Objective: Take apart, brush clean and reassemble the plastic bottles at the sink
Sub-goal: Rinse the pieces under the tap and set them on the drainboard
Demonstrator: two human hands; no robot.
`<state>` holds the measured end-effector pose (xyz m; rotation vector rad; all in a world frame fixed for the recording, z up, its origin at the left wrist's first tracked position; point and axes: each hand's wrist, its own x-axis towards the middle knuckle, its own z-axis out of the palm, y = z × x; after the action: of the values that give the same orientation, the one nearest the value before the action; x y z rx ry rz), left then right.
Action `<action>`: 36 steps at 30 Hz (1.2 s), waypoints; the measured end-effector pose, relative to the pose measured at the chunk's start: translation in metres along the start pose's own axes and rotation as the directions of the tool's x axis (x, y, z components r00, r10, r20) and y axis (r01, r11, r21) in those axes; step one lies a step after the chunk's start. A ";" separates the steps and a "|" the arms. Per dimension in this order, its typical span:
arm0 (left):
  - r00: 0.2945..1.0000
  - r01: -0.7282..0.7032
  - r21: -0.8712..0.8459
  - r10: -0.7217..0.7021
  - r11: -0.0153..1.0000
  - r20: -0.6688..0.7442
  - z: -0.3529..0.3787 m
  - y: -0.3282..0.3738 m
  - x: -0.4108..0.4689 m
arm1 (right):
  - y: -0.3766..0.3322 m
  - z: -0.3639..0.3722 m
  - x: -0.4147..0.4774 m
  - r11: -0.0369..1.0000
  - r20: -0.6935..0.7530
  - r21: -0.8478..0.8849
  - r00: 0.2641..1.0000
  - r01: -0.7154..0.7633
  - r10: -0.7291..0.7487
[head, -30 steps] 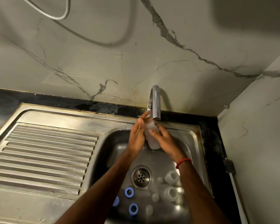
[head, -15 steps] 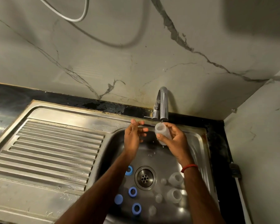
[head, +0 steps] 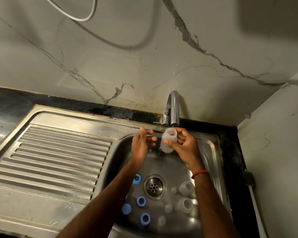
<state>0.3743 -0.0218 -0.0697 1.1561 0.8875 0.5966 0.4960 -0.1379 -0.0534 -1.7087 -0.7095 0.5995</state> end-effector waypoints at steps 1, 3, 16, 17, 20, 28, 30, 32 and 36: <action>1.000 0.000 0.001 0.000 1.000 -0.003 -0.001 0.000 0.000 | 0.000 -0.002 0.001 1.000 -0.017 -0.013 1.000 -0.006 0.006; 1.000 0.001 0.008 -0.001 1.000 -0.009 -0.002 0.000 -0.001 | 0.002 -0.003 0.002 1.000 0.029 0.013 0.999 -0.025 0.025; 1.000 0.001 0.111 -0.004 0.994 0.026 -0.002 -0.002 -0.005 | -0.001 0.006 0.005 0.988 -0.099 0.140 0.991 -0.071 0.086; 0.998 -0.006 0.130 -0.003 0.992 0.066 -0.001 -0.001 -0.005 | -0.002 0.007 0.006 0.977 -0.098 0.192 0.989 -0.094 0.114; 0.960 0.013 0.153 -0.055 0.988 0.276 0.004 0.010 -0.012 | -0.008 0.008 0.009 0.928 -0.112 0.328 0.969 -0.175 0.222; 0.863 0.364 0.145 -0.392 0.920 0.319 0.026 0.003 -0.019 | -0.004 0.011 0.014 0.868 0.134 -0.088 0.858 -0.489 0.497; 0.814 0.490 0.114 -0.501 0.864 0.294 0.028 -0.006 -0.018 | 0.001 0.015 0.011 0.841 0.098 -0.111 0.836 -0.530 0.540; 0.801 0.566 0.022 -0.556 0.824 0.223 0.030 -0.013 -0.013 | -0.006 0.015 0.005 0.831 0.038 -0.043 0.830 -0.555 0.556; 0.845 0.535 -0.124 -0.533 0.836 0.049 0.038 -0.016 -0.003 | -0.016 0.020 -0.006 0.907 0.218 -0.123 0.880 -0.404 0.422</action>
<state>0.4040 -0.0485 -0.0793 0.7362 1.0889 0.1811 0.4751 -0.1260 -0.0419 -1.8924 -0.5365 1.1061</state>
